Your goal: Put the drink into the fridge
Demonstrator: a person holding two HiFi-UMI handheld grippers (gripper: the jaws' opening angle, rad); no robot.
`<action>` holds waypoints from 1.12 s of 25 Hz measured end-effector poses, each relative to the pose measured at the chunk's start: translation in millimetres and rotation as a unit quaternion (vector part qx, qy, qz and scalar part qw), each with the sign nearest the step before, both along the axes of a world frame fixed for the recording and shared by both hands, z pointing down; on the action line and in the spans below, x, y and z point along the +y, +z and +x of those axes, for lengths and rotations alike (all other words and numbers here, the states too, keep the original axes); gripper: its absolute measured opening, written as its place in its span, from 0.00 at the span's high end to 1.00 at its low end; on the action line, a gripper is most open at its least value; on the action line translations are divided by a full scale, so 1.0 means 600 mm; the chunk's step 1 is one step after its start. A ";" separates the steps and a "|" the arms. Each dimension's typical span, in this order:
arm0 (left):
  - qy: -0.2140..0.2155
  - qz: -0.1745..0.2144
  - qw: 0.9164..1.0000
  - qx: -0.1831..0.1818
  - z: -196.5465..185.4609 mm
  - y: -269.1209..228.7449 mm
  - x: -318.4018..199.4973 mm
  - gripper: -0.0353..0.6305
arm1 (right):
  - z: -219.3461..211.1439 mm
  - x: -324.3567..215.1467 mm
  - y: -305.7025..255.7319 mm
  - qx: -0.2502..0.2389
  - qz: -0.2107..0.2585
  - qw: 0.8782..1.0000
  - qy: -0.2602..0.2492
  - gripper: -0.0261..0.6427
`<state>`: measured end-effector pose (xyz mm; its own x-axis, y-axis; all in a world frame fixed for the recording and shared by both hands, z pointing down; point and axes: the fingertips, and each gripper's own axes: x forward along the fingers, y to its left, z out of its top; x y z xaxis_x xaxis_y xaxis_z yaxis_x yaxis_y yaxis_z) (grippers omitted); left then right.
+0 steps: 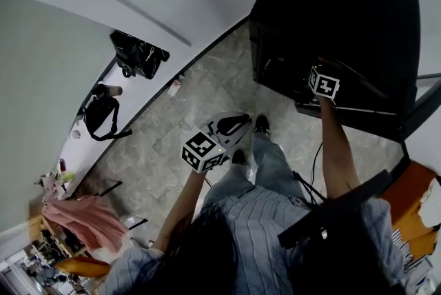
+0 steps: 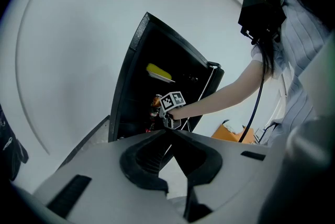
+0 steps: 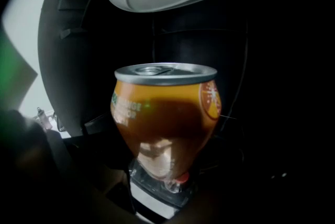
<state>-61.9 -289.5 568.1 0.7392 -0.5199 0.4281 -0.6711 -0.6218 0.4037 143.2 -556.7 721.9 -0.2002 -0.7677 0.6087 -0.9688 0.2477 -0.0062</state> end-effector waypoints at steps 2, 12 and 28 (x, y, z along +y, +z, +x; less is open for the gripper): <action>-0.007 -0.002 1.000 -0.001 -0.011 0.000 0.007 0.88 | 0.001 -0.006 -0.003 -0.001 0.000 1.000 0.007 0.49; -0.023 -0.010 1.000 -0.006 -0.055 0.012 0.054 0.88 | 0.005 0.035 -0.002 -0.027 -0.045 0.996 0.072 0.49; -0.008 0.000 1.000 0.006 -0.080 -0.010 0.124 0.88 | -0.085 0.264 -0.066 -0.133 -0.075 0.988 0.029 0.49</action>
<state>-109.9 -215.2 562.3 0.7360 -0.5321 0.4186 -0.6760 -0.6108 0.4122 92.4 -398.0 682.2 -0.3274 -0.6879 0.6477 -0.9403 0.1695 -0.2953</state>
